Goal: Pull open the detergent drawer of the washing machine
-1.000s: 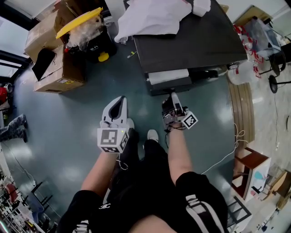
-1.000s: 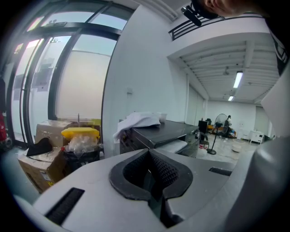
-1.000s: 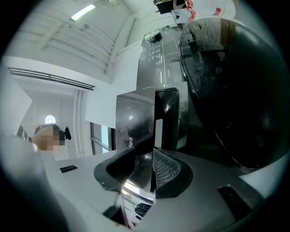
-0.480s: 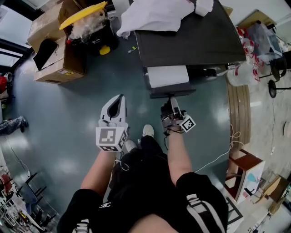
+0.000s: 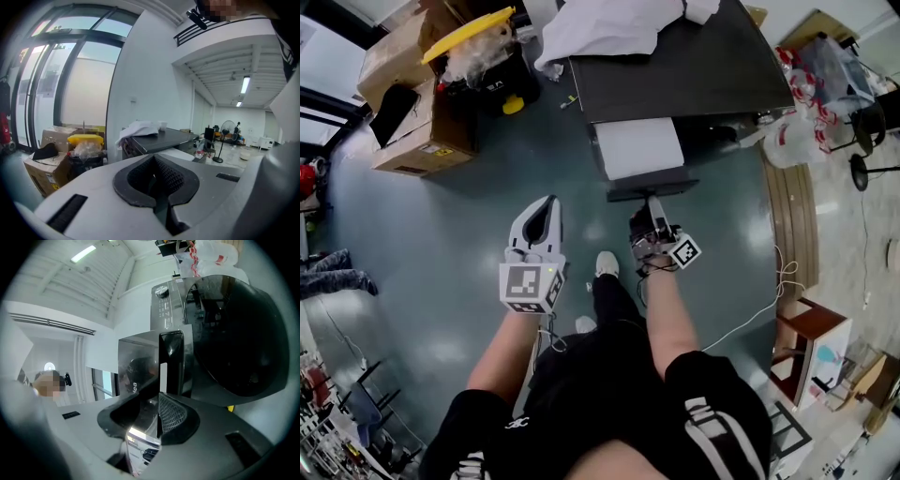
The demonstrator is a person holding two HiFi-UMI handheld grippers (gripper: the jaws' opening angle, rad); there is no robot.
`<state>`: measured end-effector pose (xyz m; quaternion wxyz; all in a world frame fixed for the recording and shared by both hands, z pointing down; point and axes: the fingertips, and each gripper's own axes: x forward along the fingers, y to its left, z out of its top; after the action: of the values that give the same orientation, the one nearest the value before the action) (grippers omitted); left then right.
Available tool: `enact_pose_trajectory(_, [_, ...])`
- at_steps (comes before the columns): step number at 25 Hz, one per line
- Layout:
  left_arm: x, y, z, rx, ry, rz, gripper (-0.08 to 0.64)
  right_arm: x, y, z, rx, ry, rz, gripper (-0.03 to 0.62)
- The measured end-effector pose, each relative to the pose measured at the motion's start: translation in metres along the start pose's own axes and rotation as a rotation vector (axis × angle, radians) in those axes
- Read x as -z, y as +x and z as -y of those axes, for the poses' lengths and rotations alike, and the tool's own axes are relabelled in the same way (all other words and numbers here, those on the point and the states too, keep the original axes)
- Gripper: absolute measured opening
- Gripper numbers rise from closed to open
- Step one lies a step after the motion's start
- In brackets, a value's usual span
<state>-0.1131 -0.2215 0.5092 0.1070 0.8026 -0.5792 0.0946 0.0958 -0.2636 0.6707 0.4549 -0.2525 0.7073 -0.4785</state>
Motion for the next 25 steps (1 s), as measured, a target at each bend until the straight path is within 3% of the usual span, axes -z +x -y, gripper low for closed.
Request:
enact_pose_trajectory(15, [-0.002,-0.077,0.036,-0.004,0.025,0.024,0.002,0.010,-0.067,-0.029,0.017,0.013,0.006,0.123])
enact_pose_trajectory(25, [-0.005,-0.095,0.056,0.007,0.033,0.037,0.002,0.014,-0.099,-0.042,0.018,0.007,0.002,0.123])
